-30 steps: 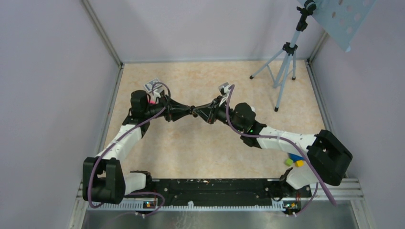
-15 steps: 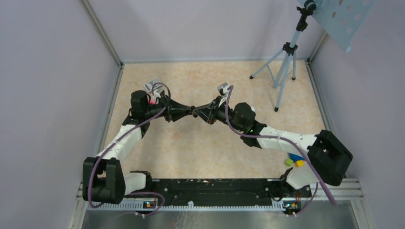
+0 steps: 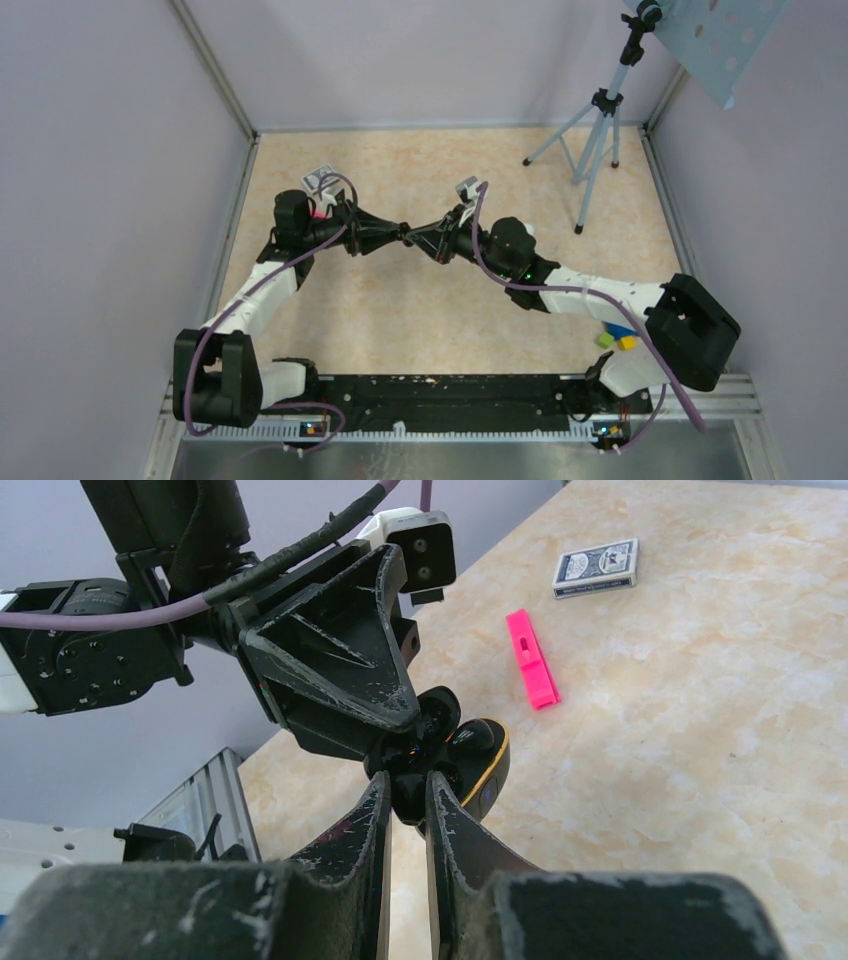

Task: Insert the wireless bluetooth earbuds into the charging case
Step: Insert the left earbud into the left side groove of the charging case.

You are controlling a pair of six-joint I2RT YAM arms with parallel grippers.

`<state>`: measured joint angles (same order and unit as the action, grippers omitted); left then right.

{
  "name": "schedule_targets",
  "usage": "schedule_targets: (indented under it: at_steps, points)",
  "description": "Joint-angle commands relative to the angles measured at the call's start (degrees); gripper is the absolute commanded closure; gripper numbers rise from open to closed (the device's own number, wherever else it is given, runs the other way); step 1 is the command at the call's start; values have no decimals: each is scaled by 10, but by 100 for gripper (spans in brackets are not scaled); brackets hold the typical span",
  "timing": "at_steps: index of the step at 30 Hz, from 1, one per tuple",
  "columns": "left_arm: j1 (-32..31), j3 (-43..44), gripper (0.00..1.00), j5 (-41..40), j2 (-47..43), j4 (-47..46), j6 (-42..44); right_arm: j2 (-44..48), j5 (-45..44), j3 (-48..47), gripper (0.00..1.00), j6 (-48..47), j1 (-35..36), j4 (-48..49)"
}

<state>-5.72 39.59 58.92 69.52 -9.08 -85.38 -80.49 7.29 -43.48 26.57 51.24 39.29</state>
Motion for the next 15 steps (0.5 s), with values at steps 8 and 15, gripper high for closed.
schedule_targets:
  at_steps: [8,15]
  points:
    - [-1,-5,100,22,-16,-49,8,29,-34,-18,69,-8,4,-83]
    - [-1,-2,100,24,-14,-40,25,66,-54,-31,54,-21,4,-118]
